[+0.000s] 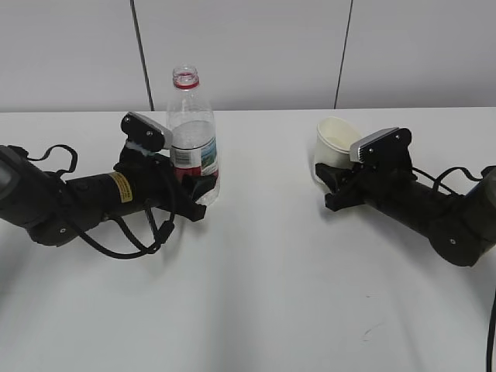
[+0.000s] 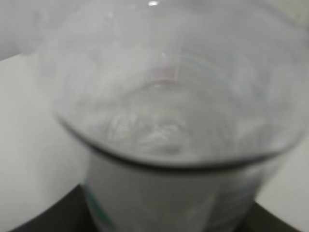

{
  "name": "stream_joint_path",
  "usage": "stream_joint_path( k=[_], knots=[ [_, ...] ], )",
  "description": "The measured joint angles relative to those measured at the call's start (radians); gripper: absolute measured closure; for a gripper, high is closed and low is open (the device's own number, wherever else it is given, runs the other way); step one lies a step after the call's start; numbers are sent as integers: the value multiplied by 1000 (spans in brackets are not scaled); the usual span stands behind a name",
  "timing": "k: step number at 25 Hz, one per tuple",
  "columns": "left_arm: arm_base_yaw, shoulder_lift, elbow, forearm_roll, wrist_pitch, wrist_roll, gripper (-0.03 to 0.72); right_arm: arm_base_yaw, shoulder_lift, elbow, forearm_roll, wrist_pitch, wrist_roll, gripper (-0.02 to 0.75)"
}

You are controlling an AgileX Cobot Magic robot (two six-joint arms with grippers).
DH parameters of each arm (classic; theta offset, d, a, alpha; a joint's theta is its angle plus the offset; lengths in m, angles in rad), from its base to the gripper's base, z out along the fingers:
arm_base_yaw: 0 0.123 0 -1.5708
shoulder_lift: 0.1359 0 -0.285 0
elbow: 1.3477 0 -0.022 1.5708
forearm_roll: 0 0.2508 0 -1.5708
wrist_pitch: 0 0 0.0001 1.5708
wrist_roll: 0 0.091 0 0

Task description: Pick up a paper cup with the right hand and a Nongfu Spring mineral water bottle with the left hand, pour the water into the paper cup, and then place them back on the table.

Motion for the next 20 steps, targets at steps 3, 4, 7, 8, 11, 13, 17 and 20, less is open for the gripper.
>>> stream_joint_path(
  k=[3, 4, 7, 8, 11, 13, 17, 20],
  knots=[
    [0, 0, 0, 0, 0, 10, 359, 0, 0, 0, 0, 0, 0, 360],
    [0, 0, 0, 0, 0, 13, 359, 0, 0, 0, 0, 2, 0, 360],
    [0, 0, 0, 0, 0, 15, 359, 0, 1, 0, 1, 17, 0, 346],
    [0, 0, 0, 0, 0, 15, 359, 0, 1, 0, 3, 20, 0, 333],
    [0, 0, 0, 0, 1, 15, 359, 0, 2, 0, 9, 22, 0, 311],
    [0, 0, -1, -1, 8, 15, 341, 0, 2, 0, 10, 22, 0, 307],
    [0, -2, -1, -6, 25, 15, 250, 0, 2, 0, 10, 22, 2, 281],
    [0, -3, -2, -6, 48, 17, 211, 0, 2, 0, 13, 22, 8, 227]
  ],
)
